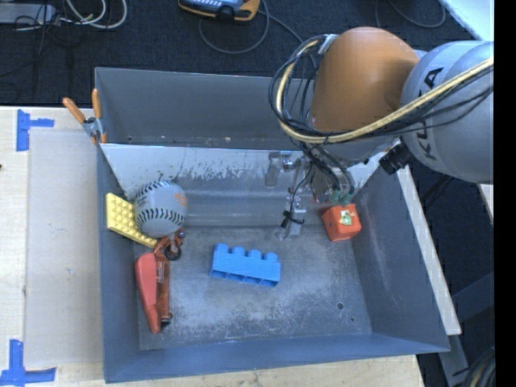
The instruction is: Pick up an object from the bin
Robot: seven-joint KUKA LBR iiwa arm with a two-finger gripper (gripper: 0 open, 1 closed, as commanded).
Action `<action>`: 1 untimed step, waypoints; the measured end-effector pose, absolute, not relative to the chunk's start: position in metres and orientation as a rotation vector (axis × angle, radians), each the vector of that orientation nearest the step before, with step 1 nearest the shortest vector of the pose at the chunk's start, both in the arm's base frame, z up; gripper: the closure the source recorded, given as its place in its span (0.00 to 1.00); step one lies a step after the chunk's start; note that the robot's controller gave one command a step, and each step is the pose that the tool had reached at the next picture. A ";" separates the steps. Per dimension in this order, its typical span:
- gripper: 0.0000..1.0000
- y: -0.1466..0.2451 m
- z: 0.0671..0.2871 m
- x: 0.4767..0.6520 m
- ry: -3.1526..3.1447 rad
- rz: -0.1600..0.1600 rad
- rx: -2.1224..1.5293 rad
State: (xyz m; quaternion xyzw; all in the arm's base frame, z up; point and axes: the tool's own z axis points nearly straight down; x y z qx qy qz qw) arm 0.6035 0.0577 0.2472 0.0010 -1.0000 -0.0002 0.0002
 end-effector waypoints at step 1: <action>0.00 0.058 0.247 0.603 -3.141 -0.001 0.004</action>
Offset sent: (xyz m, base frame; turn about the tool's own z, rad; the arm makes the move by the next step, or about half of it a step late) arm -0.0191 0.0135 -0.0495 -0.0654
